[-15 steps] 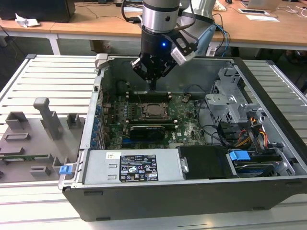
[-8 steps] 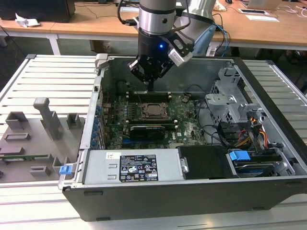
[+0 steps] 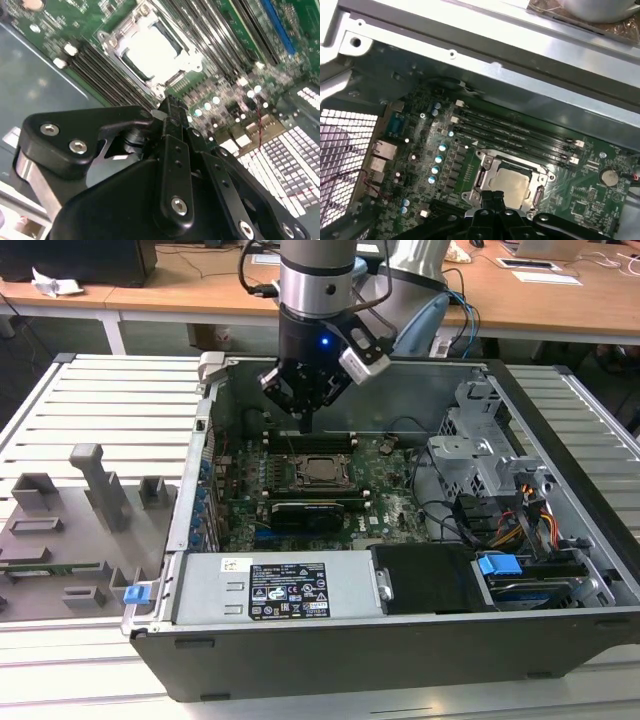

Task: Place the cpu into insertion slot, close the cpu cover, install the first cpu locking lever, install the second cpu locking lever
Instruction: 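Install the first cpu locking lever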

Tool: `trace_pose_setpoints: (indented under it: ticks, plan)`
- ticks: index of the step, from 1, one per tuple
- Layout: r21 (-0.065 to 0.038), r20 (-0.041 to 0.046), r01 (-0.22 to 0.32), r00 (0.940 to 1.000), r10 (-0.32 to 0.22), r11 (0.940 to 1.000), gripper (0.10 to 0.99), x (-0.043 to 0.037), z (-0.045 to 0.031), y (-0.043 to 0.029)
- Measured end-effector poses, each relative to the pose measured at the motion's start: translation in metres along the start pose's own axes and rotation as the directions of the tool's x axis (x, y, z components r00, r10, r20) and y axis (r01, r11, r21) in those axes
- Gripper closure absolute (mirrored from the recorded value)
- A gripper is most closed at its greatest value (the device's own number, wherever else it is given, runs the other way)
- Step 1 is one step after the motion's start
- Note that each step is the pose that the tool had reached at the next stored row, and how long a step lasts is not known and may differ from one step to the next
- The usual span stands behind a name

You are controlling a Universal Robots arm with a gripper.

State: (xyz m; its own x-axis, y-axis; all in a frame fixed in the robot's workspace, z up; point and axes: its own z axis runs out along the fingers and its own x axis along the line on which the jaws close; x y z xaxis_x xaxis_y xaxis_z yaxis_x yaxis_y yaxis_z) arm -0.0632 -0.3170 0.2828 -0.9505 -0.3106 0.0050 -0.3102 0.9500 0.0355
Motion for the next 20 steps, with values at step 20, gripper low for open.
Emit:
trace_pose_setpoints:
  ticks: [20]
  plan:
    - [-0.003, 0.0064, -0.169, 0.9856, 0.169, 0.9856, 0.98, 0.0303, 0.0189, 0.0127]
